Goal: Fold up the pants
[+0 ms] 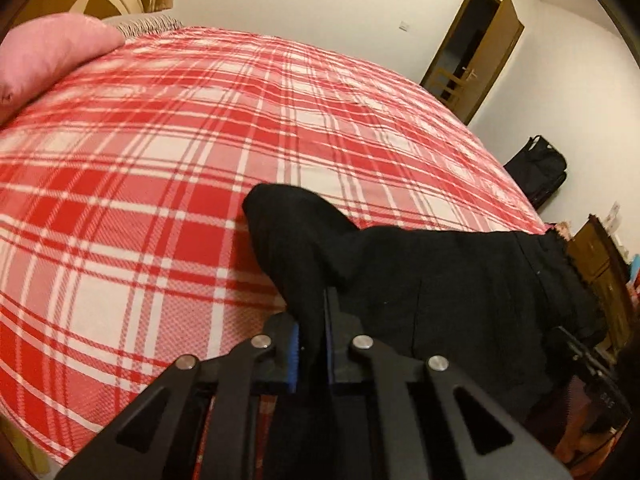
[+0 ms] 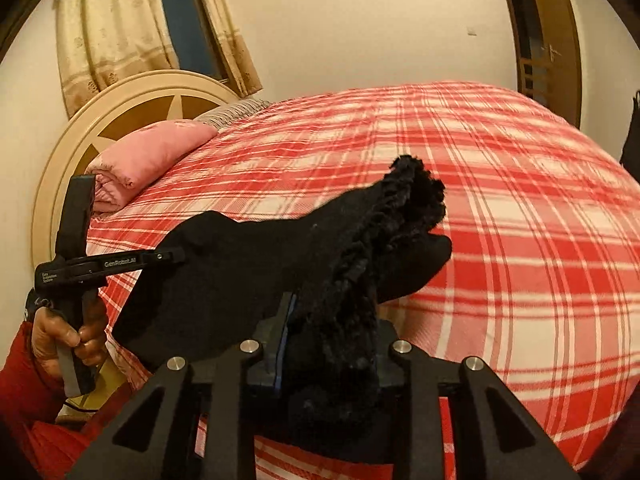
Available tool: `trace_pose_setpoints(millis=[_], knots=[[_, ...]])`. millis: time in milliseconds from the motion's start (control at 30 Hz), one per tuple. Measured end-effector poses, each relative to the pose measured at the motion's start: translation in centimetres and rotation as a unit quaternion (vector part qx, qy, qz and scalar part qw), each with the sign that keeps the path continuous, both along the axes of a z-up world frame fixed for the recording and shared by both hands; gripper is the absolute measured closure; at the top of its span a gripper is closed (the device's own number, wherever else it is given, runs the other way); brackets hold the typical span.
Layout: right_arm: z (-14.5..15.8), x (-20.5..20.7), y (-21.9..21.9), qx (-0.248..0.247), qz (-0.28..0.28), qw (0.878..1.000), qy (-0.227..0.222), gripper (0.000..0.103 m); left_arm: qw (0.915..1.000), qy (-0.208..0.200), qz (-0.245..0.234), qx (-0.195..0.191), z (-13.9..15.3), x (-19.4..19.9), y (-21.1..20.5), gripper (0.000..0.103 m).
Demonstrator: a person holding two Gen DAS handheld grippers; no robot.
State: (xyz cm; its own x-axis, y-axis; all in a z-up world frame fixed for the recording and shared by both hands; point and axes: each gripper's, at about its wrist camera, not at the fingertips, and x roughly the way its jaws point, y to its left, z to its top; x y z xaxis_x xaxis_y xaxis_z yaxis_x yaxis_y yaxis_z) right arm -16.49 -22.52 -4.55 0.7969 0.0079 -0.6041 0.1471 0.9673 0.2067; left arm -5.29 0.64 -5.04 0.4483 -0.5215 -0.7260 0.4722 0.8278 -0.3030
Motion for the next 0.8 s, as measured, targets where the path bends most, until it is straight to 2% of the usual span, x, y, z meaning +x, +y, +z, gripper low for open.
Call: trace_pose_setpoints(millis=[233, 367, 467, 600, 667, 800], knots=[[3.6, 2.8, 2.1, -0.021, 0.048, 0.998, -0.030, 0.074, 0.9994, -0.012, 0.011, -0.030, 2.5, 1.2, 1.2, 0.094], [5.6, 5.8, 4.5, -0.045, 0.089, 0.994, -0.053, 0.074, 0.9977, -0.041, 0.044, -0.033, 4.4, 2.4, 3.1, 0.094], [7.0, 9.5, 6.5, -0.046, 0.128, 0.988, -0.072, 0.074, 0.9946, -0.060, 0.076, -0.036, 5.8, 3.9, 5.7, 0.094], [8.0, 15.4, 9.5, -0.032, 0.179, 0.979, -0.093, 0.074, 0.9855, -0.098, 0.137, -0.025, 8.0, 6.1, 10.3, 0.094], [7.9, 19.0, 11.6, -0.028, 0.212, 0.972, -0.101, 0.074, 0.9783, -0.120, 0.168, -0.007, 8.9, 7.1, 12.2, 0.094], [5.2, 25.9, 14.8, -0.024, 0.248, 0.964, -0.090, 0.074, 0.9601, -0.152, 0.233, 0.031, 9.4, 9.2, 16.3, 0.094]])
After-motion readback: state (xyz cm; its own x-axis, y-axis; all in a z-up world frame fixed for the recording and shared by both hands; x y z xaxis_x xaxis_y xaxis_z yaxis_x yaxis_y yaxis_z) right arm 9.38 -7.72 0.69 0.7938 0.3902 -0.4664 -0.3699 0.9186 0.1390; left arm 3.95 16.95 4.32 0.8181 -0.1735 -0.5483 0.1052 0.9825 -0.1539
